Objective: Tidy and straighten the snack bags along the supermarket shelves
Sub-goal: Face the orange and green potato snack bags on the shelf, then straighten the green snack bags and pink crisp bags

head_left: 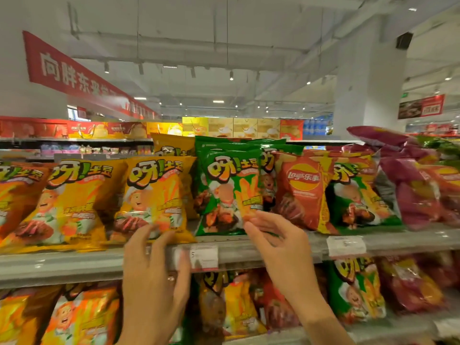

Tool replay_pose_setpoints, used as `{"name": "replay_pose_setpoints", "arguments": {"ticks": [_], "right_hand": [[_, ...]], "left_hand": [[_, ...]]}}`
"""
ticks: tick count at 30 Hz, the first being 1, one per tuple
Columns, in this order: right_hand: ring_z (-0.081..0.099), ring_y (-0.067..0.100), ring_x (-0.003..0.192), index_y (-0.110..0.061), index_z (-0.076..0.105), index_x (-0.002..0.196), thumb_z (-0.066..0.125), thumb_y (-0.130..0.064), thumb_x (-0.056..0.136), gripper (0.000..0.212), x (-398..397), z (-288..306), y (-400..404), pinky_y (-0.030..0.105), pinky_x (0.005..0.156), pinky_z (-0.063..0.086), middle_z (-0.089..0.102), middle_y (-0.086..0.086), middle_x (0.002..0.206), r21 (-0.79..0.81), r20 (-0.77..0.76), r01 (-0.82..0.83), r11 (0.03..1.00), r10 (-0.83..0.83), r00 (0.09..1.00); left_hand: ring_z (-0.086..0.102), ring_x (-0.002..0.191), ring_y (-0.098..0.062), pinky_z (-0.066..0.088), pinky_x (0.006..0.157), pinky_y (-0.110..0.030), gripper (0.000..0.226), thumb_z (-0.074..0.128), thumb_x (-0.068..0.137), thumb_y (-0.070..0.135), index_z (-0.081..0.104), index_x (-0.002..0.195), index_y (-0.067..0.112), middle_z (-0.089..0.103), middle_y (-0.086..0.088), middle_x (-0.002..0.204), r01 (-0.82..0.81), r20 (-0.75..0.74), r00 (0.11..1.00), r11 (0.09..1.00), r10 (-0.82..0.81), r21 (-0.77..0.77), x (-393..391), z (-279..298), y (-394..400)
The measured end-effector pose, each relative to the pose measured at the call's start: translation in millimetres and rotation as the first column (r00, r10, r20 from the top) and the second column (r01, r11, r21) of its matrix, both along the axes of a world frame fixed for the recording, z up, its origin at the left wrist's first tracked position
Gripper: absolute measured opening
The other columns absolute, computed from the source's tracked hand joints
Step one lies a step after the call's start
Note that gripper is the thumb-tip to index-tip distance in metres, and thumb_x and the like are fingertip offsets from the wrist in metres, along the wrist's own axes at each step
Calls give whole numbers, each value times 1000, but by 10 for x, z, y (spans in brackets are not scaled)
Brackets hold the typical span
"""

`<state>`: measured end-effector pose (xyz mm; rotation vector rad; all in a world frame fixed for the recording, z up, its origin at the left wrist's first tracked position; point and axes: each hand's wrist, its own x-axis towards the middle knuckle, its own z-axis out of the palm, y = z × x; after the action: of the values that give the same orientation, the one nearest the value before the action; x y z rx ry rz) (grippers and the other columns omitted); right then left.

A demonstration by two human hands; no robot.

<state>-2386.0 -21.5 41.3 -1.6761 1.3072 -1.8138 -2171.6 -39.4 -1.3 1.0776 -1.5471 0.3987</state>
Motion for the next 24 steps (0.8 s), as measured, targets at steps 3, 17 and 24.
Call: {"name": "replay_pose_setpoints", "arguments": {"ticks": [3, 17, 24], "right_hand": [[69, -8, 92, -32, 74, 106, 72, -57, 75, 40, -765, -16, 73, 10, 78, 54, 74, -27, 94, -35, 63, 99, 994, -97, 993], [50, 20, 131, -20, 47, 148, 67, -68, 81, 85, -3096, 163, -286, 37, 106, 42, 55, 1, 141, 110, -257, 324, 940, -288, 923], [62, 16, 75, -15, 56, 95, 53, -103, 51, 98, -3230, 449, -793, 38, 73, 55, 66, -5, 84, 424, -490, 236, 875, 2, 872]], "left_hand": [[44, 127, -12, 27, 107, -12, 37, 52, 92, 41, 57, 121, 19, 45, 3, 130, 215, -36, 976, 976, -213, 43, -808, 124, 68], [55, 110, -11, 45, 88, -27, 110, 66, 58, 79, 33, 148, 26, 52, 13, 122, 308, -350, 928, 792, -127, 527, -2615, 817, -670], [73, 83, -5, 53, 71, -22, 100, 82, 36, 78, 62, 121, 29, 75, 16, 94, 473, -470, 865, 596, -174, 649, -2449, 945, -851]]}}
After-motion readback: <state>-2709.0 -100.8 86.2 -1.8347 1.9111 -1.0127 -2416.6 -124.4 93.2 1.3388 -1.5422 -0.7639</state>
